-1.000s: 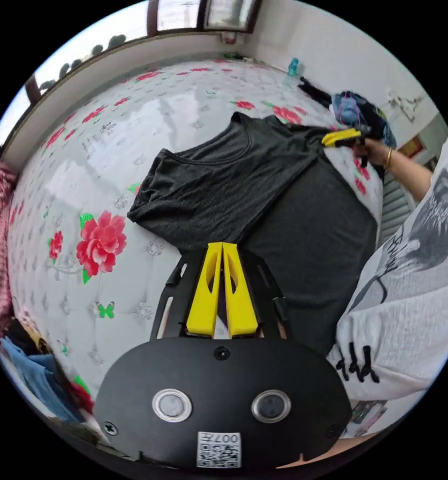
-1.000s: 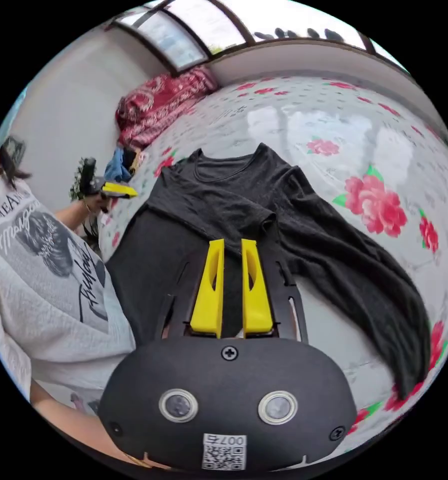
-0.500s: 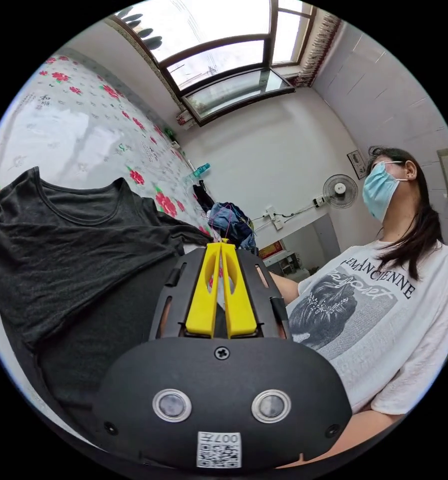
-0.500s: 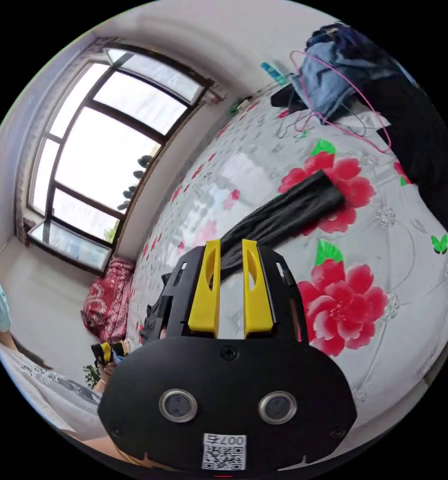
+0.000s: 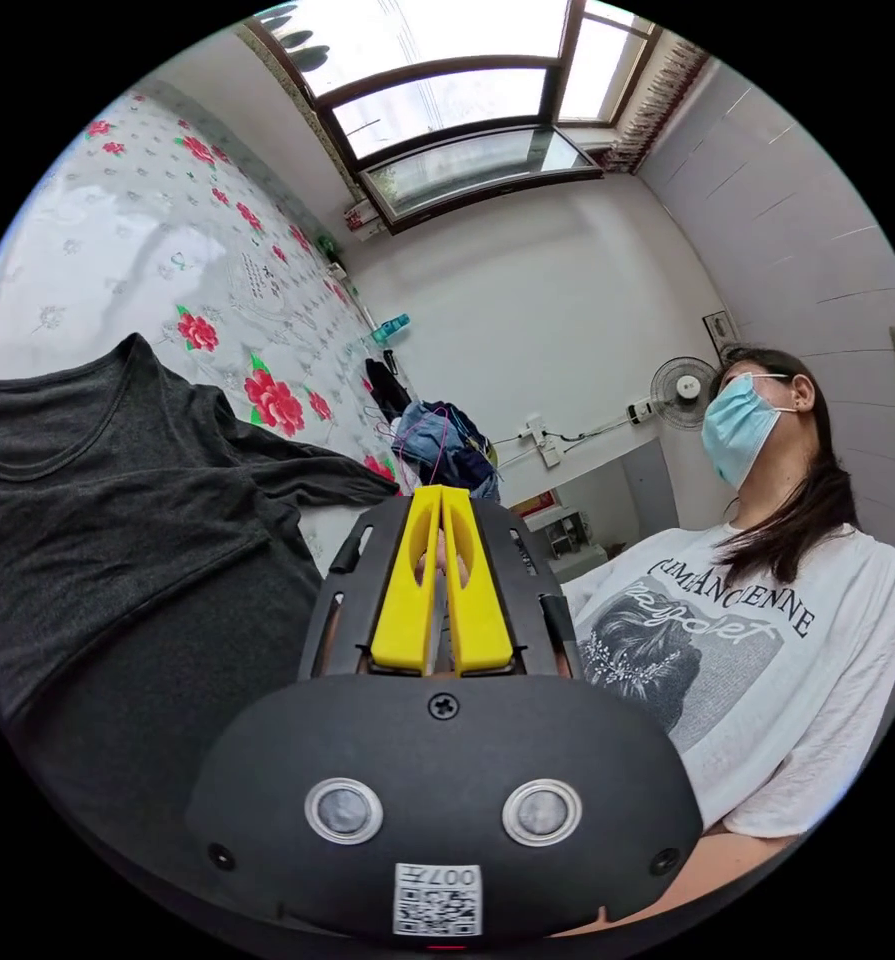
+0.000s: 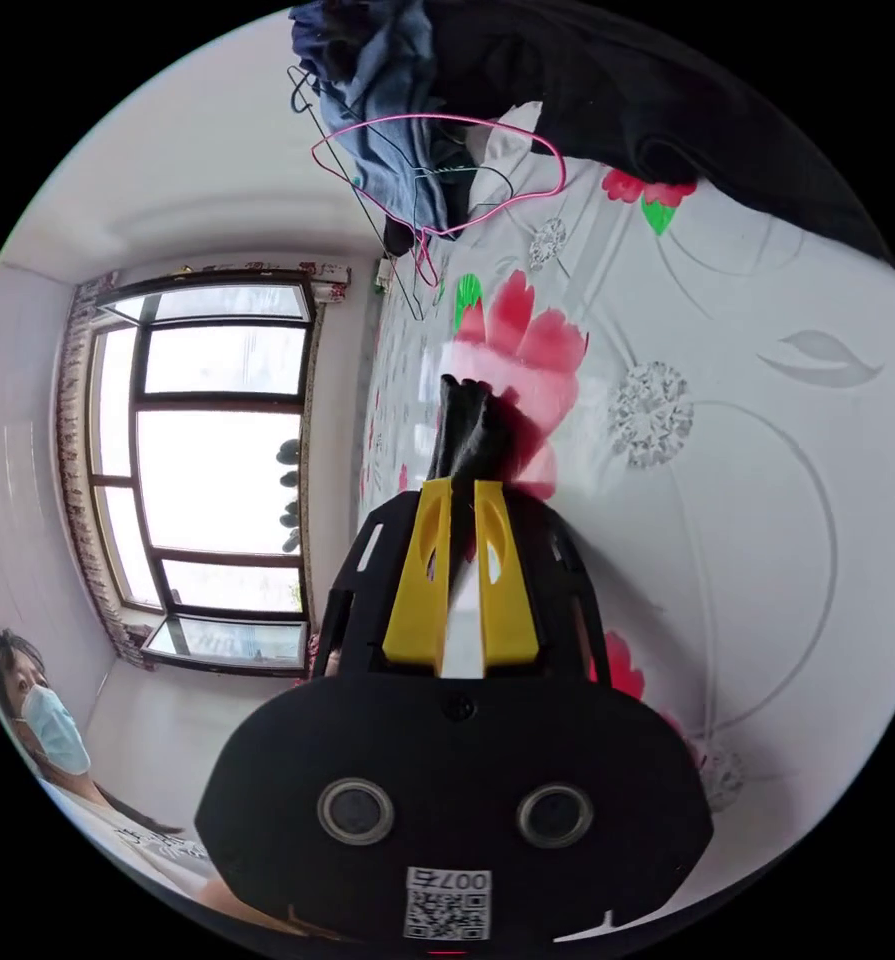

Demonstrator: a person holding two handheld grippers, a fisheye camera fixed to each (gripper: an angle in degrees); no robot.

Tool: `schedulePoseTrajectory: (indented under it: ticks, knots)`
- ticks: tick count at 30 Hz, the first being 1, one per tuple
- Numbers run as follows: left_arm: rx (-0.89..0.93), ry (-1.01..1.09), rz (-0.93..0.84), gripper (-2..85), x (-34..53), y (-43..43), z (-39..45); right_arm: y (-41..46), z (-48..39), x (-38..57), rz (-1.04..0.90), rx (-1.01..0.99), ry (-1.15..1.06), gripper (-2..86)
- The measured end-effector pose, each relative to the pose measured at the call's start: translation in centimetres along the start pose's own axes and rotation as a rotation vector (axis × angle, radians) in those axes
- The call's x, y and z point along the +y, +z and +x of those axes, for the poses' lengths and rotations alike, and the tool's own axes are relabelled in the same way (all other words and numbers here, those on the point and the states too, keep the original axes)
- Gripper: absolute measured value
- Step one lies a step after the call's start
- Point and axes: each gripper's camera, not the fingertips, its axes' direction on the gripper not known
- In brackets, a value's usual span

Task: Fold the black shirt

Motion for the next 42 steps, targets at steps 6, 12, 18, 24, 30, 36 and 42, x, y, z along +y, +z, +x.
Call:
schedulePoseTrajectory:
  ticks: [6,12,18,24,30,36,42]
  knots:
    - [-0.147,-0.087,0.022,-1.0,-0.1,-0.4,0.3,-0.9,0.9,-0.1,0.023,-0.075,0.059,0.0]
    - [-0.239,-0.142,0.033,-1.0,0.7,-1.0,0.2,-1.1,-0.5,0.7,-0.019,0.056,-0.015,1.2]
    - [-0.285,-0.189,0.072,-1.0,0.8,-1.1,0.0,0.7,-1.7,0.9,-0.024,0.051,0.025,0.9]
    - [-0.344,-0.208,0.086,-1.0,0.9,-1.1,0.1,0.6,-4.0,3.1,0.007,0.106,0.077,-0.2]
    - [-0.399,-0.218,0.117,-1.0,2.0,-1.6,0.5,2.1,-12.9,5.1,-0.040,0.164,-0.171,-0.3]
    - [-0.474,-0.238,0.211,-1.0,4.4,-4.0,1.5,10.7,-32.0,12.4,-0.284,0.155,-0.734,-0.3]
    - [-0.595,-0.243,0.256,-1.0,8.2,-7.5,2.6,20.1,-48.0,32.5,-0.554,0.015,-1.281,-0.3]
